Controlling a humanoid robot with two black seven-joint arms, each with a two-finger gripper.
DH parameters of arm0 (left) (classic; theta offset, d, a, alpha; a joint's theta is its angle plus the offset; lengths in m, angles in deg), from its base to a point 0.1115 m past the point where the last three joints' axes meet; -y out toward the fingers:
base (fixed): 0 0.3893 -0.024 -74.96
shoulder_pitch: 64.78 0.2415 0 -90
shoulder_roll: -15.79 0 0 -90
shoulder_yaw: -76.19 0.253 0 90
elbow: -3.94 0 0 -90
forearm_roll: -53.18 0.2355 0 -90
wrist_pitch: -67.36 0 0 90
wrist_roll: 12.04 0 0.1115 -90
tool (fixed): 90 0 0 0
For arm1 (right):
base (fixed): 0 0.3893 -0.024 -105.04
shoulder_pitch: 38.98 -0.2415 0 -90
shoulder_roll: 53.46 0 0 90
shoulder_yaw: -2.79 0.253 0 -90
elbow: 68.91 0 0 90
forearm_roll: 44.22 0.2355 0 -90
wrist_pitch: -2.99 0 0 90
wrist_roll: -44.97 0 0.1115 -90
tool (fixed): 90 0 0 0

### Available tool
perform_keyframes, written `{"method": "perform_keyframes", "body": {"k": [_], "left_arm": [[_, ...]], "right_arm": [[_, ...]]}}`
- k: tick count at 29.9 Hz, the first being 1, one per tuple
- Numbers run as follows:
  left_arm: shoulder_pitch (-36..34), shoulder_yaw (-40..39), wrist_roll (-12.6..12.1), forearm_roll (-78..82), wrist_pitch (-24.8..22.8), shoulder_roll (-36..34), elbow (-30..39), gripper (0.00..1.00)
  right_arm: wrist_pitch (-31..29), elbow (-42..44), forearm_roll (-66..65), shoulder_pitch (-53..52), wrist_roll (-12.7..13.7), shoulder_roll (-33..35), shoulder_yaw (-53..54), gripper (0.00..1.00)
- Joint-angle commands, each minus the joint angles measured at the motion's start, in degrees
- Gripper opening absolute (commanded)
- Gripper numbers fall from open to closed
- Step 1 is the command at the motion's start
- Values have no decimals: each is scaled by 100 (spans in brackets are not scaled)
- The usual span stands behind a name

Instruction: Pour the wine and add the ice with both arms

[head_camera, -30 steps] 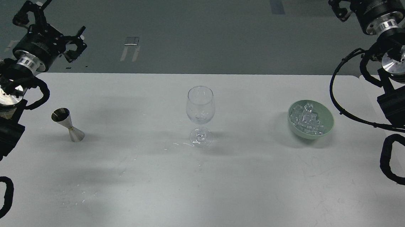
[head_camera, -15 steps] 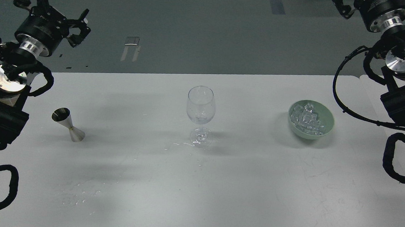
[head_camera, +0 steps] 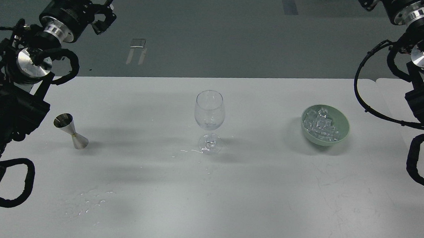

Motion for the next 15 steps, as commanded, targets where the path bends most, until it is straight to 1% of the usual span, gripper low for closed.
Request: {"method": "perform_keyframes", "body": {"k": [1,5,9,12,13,15], "left_arm": [[25,1,0,-3,-145,16,16,99],[25,10,-18,-3,-163,34,25,99],[25,10,-70,-3,-329,17,34,98],[34,28,-1,-3,-303,25,112,99],[42,37,9,-3,-364,34,148,99],[86,28,17,-11,-339,86,200,99]], "right_arm": [[-20,-9,10,49,5,2,0,100],[-20,-9,10,75,5,-6,-8,100],[-20,-9,10,75,14,-24,-8,100],[-28,-18,10,75,49,-24,-8,100],[-28,-18,18,75,93,-24,-8,100],[-28,-18,18,75,119,-24,-8,100]]}}
